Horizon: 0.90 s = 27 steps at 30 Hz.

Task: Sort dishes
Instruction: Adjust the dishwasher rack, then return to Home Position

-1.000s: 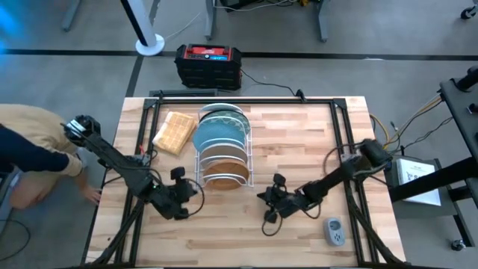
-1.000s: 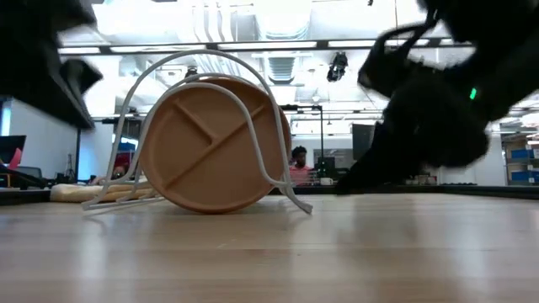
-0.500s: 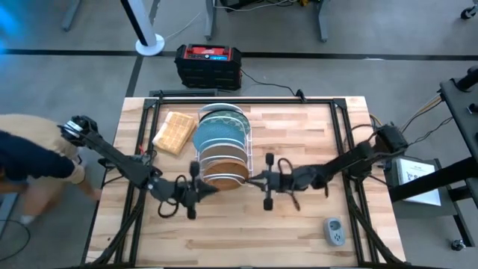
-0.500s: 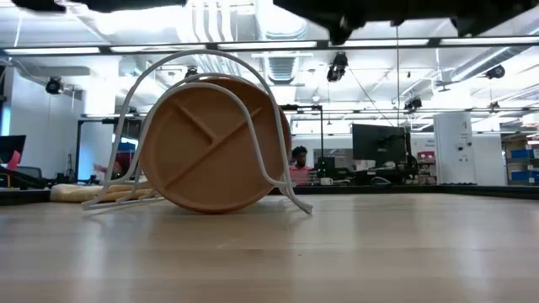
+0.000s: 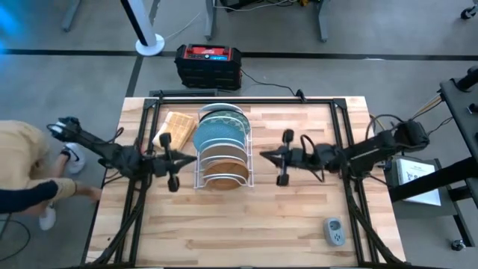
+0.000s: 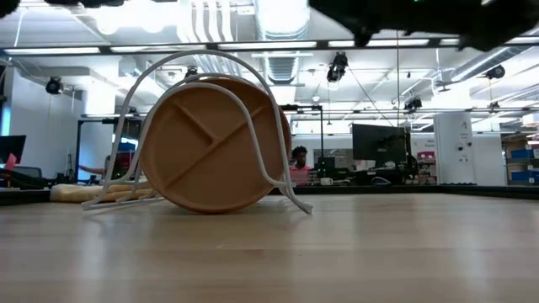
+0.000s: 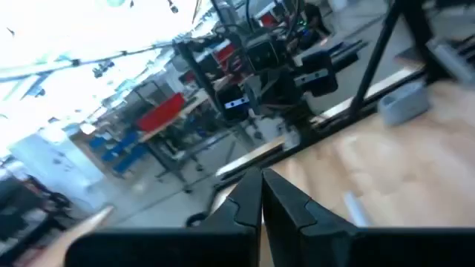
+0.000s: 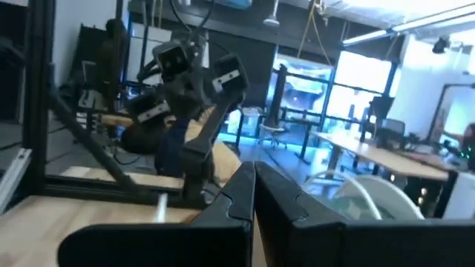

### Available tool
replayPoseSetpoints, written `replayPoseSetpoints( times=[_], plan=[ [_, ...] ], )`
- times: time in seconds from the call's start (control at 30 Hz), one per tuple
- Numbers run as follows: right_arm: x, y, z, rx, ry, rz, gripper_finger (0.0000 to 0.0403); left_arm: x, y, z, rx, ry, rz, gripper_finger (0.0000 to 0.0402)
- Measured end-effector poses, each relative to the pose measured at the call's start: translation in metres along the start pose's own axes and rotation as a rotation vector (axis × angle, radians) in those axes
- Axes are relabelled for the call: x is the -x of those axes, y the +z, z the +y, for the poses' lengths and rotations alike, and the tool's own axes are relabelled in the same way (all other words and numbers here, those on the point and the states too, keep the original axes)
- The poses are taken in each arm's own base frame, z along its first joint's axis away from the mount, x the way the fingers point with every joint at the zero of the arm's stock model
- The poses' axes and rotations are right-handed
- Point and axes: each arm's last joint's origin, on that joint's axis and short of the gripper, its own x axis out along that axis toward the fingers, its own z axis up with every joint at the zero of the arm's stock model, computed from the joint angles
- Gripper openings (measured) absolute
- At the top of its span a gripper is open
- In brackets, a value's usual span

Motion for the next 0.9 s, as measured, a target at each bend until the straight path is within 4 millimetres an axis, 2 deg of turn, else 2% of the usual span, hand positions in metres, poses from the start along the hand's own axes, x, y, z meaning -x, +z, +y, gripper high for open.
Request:
replayPoseSetpoints(
  times=[0.1,0.2,0.3,0.5,0.67,0.9],
  plan=[
    [-0.012,-0.001,-0.016,0.046,-0.013,-0.013,0.0000,-0.008,-0.011,0.008,-0.058,0.026,0.046,0.0000],
    [-0.008,0.011,-0.028,0.112,-0.051,-0.054,0.0000,-0.002,-0.021,0.016,-0.061,0.025,0.147,0.0000],
    [0.014,0.027,-0.035,0.144,-0.064,-0.116,0.0000,0.014,-0.020,0.026,-0.010,0.027,0.155,0.0000],
    [0.069,0.035,-0.048,0.135,-0.103,-0.185,0.0000,0.041,-0.021,0.041,0.041,0.070,0.102,0.0000],
    [0.105,0.027,-0.053,0.119,-0.119,-0.232,0.0000,0.057,-0.025,0.048,0.047,0.099,0.098,0.0000],
    [0.137,0.012,-0.056,0.115,-0.156,-0.253,0.0000,0.067,-0.027,0.053,0.083,0.117,0.069,0.0000]
  ],
)
